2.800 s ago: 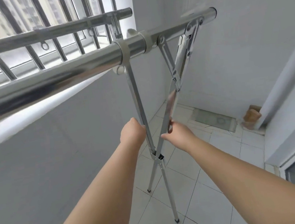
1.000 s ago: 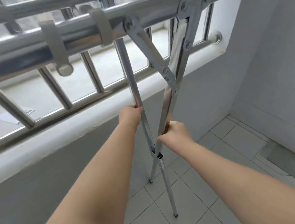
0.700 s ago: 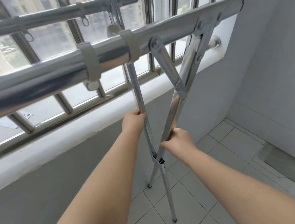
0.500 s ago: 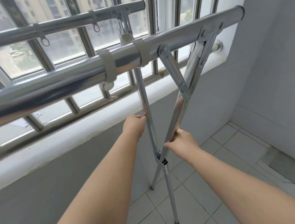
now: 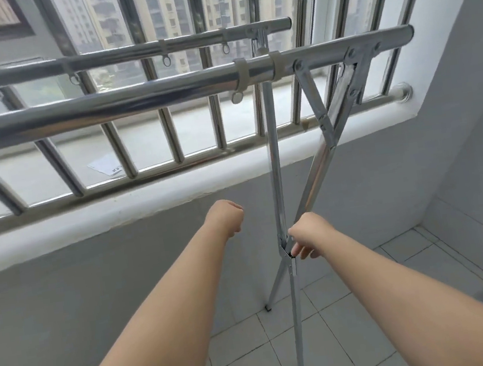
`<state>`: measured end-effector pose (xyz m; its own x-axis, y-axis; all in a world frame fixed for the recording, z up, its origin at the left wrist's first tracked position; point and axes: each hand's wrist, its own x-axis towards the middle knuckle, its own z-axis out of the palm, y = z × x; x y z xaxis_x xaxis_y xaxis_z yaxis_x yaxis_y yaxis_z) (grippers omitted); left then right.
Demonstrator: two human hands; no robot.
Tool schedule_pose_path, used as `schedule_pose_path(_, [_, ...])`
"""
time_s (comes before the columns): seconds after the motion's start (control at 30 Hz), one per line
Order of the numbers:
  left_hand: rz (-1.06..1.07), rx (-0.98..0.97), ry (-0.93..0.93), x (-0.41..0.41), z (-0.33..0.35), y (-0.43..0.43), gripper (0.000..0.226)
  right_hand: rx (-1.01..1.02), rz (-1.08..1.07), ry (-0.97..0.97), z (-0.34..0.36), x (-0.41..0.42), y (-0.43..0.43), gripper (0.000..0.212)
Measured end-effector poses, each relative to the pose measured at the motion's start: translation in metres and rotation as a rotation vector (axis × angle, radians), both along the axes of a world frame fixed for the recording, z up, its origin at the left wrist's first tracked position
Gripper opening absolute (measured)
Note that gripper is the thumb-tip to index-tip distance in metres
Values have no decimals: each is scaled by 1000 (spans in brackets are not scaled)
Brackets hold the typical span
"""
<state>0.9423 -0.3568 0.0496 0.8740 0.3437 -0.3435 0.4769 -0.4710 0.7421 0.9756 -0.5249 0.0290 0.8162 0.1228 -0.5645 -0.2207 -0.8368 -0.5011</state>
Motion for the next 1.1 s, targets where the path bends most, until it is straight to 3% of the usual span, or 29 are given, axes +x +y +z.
schedule_pose_path(0.2, [62, 23, -23, -53, -7, 22, 23, 50, 73, 1, 10, -39, 35, 19])
schedule_pose_path(0.57, [89, 147, -144, -183, 8, 103, 33, 141, 179, -252, 24, -134, 111, 7])
schedule_pose_path(0.7, [85, 277, -110, -252, -3, 137, 37, 46, 265, -293, 11, -193, 148, 33])
schedule_pose_path(0.8, [84, 338, -58, -301, -11, 159, 38, 31, 333, -271, 7, -242, 174, 41])
schedule_pose_path(0.93, [143, 361, -51, -349, -9, 184, 37, 86, 400, -259, 13, -292, 201, 44])
schedule_pose_path(1.1, [245, 391, -208, -392, 15, 199, 32, 195, 478, -458, 57, -326, 228, 37])
